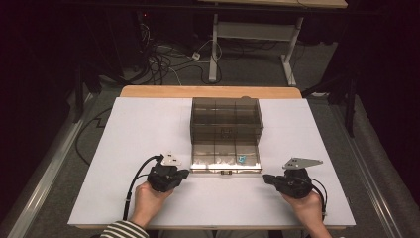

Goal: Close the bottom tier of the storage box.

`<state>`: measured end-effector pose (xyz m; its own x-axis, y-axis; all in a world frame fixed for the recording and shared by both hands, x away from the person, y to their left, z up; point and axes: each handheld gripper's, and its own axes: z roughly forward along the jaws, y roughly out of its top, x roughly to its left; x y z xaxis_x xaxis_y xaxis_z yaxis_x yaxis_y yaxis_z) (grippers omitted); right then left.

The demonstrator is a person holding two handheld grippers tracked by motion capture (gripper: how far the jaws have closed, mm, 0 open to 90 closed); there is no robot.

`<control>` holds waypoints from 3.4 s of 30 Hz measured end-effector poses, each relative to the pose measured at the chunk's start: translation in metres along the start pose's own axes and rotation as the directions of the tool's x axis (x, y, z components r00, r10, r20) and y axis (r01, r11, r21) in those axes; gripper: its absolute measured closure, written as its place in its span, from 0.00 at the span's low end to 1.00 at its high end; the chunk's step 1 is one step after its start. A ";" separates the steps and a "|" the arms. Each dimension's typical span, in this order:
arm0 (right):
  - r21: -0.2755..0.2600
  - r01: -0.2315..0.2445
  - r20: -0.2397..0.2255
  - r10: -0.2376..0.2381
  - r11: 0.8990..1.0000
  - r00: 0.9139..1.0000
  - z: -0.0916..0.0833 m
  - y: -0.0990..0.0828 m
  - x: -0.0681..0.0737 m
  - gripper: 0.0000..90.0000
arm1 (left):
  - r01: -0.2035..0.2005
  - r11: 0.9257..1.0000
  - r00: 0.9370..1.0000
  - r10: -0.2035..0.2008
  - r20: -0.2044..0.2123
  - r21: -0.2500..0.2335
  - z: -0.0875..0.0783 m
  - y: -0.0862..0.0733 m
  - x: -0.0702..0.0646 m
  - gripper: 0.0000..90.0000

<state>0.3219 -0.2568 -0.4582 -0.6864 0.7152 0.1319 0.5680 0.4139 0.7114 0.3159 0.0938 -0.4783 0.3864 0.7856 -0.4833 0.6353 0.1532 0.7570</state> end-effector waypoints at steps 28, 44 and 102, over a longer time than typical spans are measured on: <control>0.085 -0.034 0.023 0.032 0.996 0.999 0.027 0.015 -0.013 1.00 | 0.027 0.999 0.999 -0.026 -0.021 0.038 0.025 0.001 0.003 0.97; 0.106 -0.025 0.041 0.021 0.994 0.999 0.034 0.024 -0.017 1.00 | 0.033 0.998 0.999 -0.032 -0.020 0.055 0.037 0.009 0.000 0.97; 0.117 -0.065 0.080 0.055 0.991 0.995 0.060 0.056 -0.036 1.00 | 0.054 0.998 0.996 -0.051 -0.068 0.040 0.080 0.038 0.004 0.97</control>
<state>0.4061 -0.2259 -0.4645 -0.6151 0.7800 0.1151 0.6604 0.4300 0.6155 0.3949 0.0551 -0.4869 0.3070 0.8155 -0.4906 0.6813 0.1716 0.7116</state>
